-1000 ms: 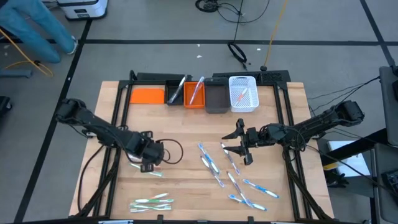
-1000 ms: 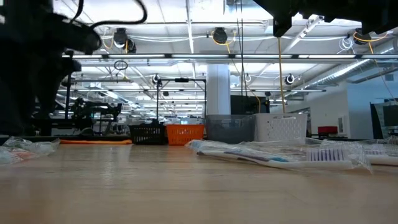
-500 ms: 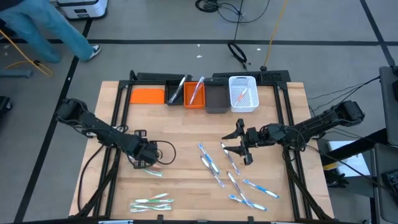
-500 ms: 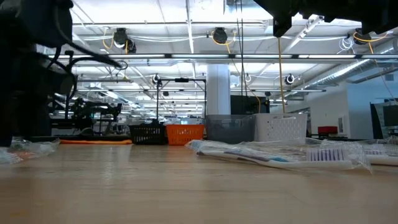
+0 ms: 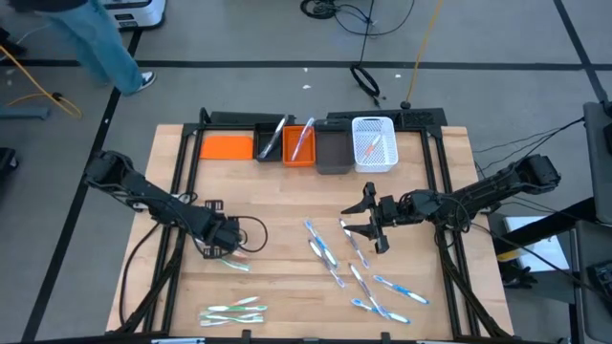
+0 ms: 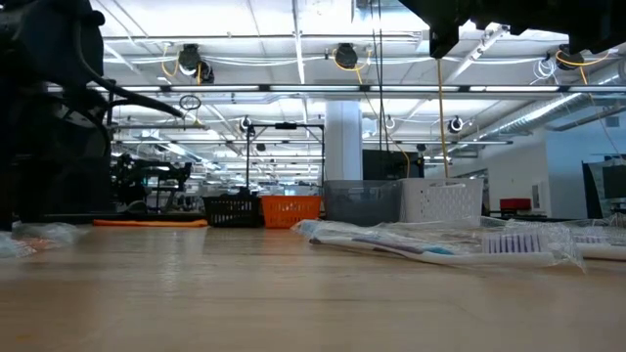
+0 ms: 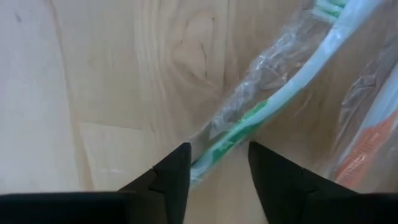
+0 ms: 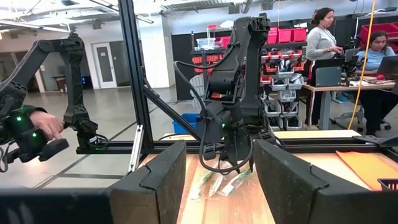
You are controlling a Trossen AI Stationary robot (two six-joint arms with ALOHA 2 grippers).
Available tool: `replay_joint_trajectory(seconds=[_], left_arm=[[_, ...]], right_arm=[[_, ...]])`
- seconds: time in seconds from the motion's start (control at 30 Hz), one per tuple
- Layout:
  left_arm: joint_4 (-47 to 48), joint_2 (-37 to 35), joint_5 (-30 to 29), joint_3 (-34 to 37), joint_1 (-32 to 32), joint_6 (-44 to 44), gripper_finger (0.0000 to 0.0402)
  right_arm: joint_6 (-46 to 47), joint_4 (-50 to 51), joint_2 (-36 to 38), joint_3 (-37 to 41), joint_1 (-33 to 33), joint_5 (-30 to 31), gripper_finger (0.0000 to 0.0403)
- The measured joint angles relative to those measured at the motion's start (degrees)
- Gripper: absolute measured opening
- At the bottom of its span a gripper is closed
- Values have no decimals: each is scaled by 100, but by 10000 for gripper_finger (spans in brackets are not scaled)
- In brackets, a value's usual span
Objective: Pick & Place Toothbrushes
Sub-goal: Put the green toothbrush into the gray bin
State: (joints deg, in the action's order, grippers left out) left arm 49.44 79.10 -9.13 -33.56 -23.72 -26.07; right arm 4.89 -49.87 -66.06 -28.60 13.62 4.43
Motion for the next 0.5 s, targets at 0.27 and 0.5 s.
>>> replay_joint_trajectory(seconds=[0.27, 0.5], left_arm=[[-44, 5, 180, 3, -3, -53, 14], [-33, 5, 144, 9, 2, -599, 6]], right_arm=[[0, 2, 0, 0, -2, 2, 180], [0, 4, 0, 0, -1, 2, 180]])
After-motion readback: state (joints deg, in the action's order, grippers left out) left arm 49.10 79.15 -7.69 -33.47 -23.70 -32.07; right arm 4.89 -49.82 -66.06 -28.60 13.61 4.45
